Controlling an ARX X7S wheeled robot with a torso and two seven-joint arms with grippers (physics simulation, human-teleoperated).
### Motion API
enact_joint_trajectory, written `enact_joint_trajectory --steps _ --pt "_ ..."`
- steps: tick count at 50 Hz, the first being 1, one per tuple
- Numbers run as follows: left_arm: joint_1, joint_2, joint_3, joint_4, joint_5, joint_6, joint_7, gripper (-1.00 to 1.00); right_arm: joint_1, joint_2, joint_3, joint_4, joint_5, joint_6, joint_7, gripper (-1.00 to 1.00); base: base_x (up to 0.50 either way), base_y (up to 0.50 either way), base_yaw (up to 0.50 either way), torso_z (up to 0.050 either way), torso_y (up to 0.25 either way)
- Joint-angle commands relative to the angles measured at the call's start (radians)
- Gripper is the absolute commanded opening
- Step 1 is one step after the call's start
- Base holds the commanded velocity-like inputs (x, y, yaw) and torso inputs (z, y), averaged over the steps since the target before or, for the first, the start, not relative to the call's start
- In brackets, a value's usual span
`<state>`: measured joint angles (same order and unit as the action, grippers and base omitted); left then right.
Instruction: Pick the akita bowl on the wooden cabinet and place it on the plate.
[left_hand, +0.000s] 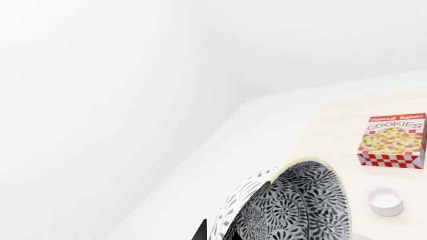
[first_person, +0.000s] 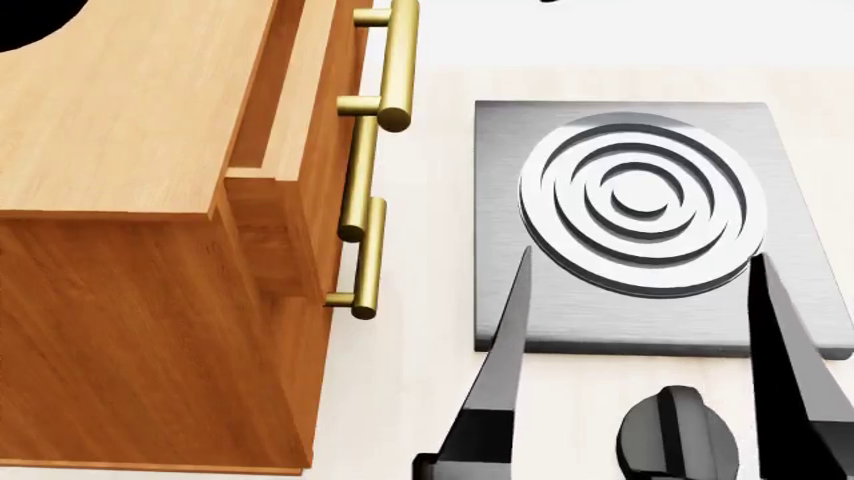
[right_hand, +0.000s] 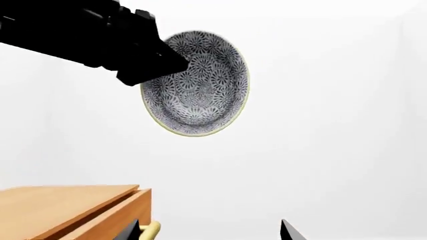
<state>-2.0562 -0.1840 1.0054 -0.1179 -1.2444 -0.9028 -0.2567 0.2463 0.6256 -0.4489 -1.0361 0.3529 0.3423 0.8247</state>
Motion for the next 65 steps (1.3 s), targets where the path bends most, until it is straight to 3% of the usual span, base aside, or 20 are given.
enact_joint_trajectory --steps 1,19,36,65 --pt "0.015 -0.024 -0.004 0.019 0.018 0.000 -0.013 -1.00 0.128 0.126 -0.115 0.005 0.082 -0.027 0.155 1.00 0.00 0.00 0.00 0.000 0.000" --pt "0.028 -0.059 -0.005 0.064 0.004 -0.008 -0.015 -1.00 0.224 0.207 -0.212 -0.007 0.122 -0.055 0.257 1.00 0.00 0.00 0.00 0.000 0.001" --pt "0.048 -0.127 0.004 0.181 0.002 0.007 0.059 -1.00 0.271 0.253 -0.272 -0.005 0.134 -0.083 0.316 1.00 0.00 0.00 0.00 0.000 0.001" --pt "0.104 -0.190 0.002 0.307 -0.026 0.017 0.060 -1.00 0.329 0.282 -0.315 0.034 0.166 -0.123 0.343 1.00 0.00 0.00 0.00 0.000 0.000"
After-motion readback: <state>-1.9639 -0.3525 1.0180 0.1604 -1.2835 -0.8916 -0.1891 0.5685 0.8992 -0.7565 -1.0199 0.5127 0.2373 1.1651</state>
